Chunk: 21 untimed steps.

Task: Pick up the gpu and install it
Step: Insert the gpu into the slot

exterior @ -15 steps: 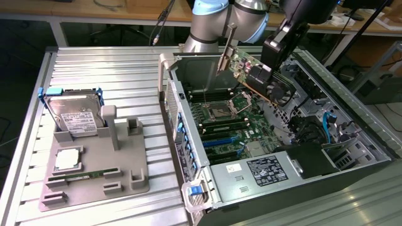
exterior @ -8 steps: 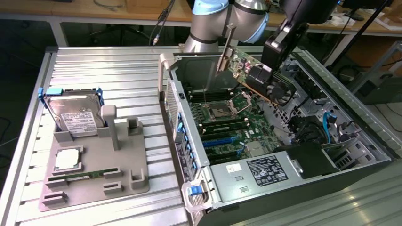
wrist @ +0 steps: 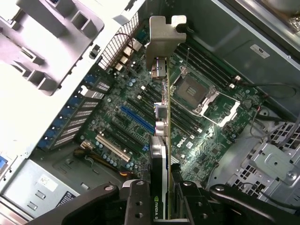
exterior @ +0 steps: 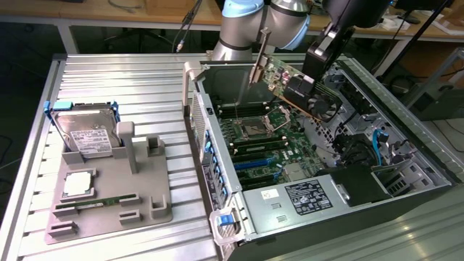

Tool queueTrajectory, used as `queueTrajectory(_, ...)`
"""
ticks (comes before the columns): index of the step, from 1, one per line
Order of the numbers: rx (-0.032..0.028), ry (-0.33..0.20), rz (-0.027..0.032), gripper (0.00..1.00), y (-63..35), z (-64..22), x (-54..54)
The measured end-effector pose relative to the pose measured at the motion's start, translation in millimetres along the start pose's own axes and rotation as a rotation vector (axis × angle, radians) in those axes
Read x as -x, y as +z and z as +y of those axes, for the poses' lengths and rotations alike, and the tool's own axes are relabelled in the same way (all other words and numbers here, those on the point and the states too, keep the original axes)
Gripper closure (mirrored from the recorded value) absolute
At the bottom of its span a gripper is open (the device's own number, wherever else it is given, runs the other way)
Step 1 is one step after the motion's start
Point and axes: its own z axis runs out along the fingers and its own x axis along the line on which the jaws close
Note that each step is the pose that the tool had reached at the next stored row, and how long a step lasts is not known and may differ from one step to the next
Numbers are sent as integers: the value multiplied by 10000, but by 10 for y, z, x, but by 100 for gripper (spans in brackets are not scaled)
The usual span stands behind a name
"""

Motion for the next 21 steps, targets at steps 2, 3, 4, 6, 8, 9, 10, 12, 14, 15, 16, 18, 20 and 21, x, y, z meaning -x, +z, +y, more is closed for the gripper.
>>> queueTrajectory(2,1,-99,2,73,0,0,0)
queueTrajectory(3,1,-148,3,73,0,0,0)
queueTrajectory(4,2,-203,4,73,0,0,0)
queueTrajectory(6,2,-312,6,73,0,0,0)
queueTrajectory(8,4,-493,10,73,0,0,0)
queueTrajectory(9,5,-594,12,73,0,0,0)
queueTrajectory(10,6,-722,14,73,0,0,0)
queueTrajectory(12,7,-913,18,73,0,1,-1)
queueTrajectory(14,9,-1149,24,73,0,0,0)
queueTrajectory(15,11,-1289,26,73,0,0,0)
queueTrajectory(16,11,-1412,28,73,0,0,0)
queueTrajectory(18,13,-1636,33,73,0,1,-1)
queueTrajectory(20,15,-1868,38,73,0,0,0)
queueTrajectory(21,16,-1982,40,73,0,0,0)
